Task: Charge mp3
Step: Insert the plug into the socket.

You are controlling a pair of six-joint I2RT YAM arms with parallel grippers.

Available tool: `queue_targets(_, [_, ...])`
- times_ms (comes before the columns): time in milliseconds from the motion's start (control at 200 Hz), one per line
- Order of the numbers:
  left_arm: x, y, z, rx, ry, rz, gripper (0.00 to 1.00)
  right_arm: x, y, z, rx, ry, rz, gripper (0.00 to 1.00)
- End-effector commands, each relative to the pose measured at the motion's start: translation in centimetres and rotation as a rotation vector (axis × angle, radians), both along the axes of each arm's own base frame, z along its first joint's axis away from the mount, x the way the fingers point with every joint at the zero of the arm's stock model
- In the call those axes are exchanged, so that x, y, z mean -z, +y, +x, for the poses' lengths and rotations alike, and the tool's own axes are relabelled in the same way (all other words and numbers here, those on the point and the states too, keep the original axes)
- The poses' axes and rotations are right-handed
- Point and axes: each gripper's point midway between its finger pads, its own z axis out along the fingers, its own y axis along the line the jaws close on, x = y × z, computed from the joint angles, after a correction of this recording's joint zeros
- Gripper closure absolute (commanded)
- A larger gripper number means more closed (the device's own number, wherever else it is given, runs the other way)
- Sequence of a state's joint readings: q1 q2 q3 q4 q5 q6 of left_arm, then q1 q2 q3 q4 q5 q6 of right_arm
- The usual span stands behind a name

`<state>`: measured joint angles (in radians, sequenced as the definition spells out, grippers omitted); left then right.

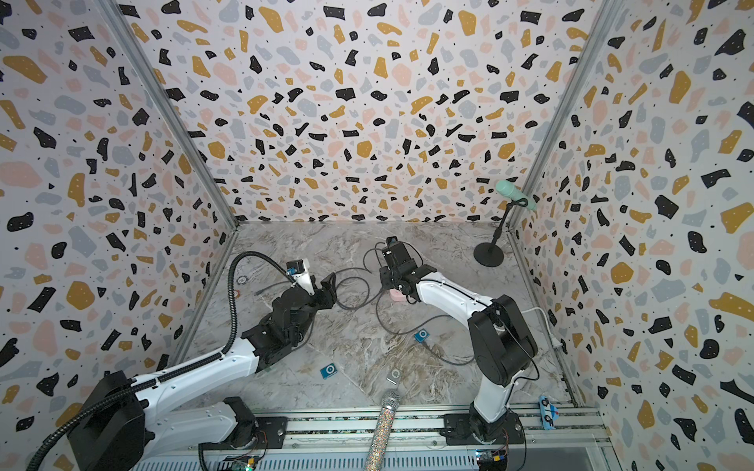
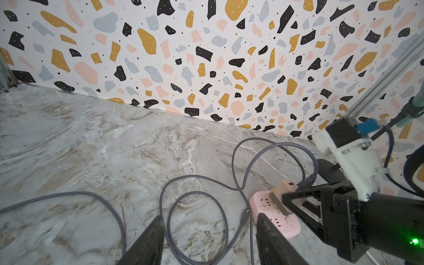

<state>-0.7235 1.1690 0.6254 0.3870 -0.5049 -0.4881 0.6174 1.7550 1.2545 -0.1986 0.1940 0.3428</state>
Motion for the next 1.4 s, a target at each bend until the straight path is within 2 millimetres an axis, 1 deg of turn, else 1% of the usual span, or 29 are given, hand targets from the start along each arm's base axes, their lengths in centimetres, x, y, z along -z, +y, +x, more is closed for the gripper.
queue_targets(0, [-2.8,-0.2,0.8,-0.001,-0.058,-0.083,0.36,0.1,-0.6,0.8,0.081,-0.035,0.009,1.0])
queue_targets(70, [-2.8,-0.2,1.0,0.003,-0.056,-0.089,0.37,0.6,-0.6,1.1,0.097,-0.043,0.0,1.0])
queue_targets(210, [-2.7,-0.3,1.3,0.008,-0.048,-0.09,0.37,0.8,-0.4,1.5,0.112,-0.073,-0.041,1.0])
queue_targets(456, [-1.8,-1.0,2.0,0.02,-0.022,-0.095,0.38,2.1,-1.0,2.0,0.147,-0.073,-0.094,1.0])
queue_targets(766, [-1.4,-1.6,2.7,0.031,-0.003,-0.104,0.38,2.2,-1.5,3.0,0.186,-0.104,-0.092,1.0])
queue_targets(1041, [-0.8,-2.1,3.0,0.043,0.018,-0.112,0.38,2.9,-2.2,3.1,0.213,-0.102,-0.103,1.0])
queue_targets(1392, [-0.6,-2.3,2.9,0.055,0.028,-0.122,0.39,3.8,-2.5,3.0,0.215,-0.098,-0.088,1.0])
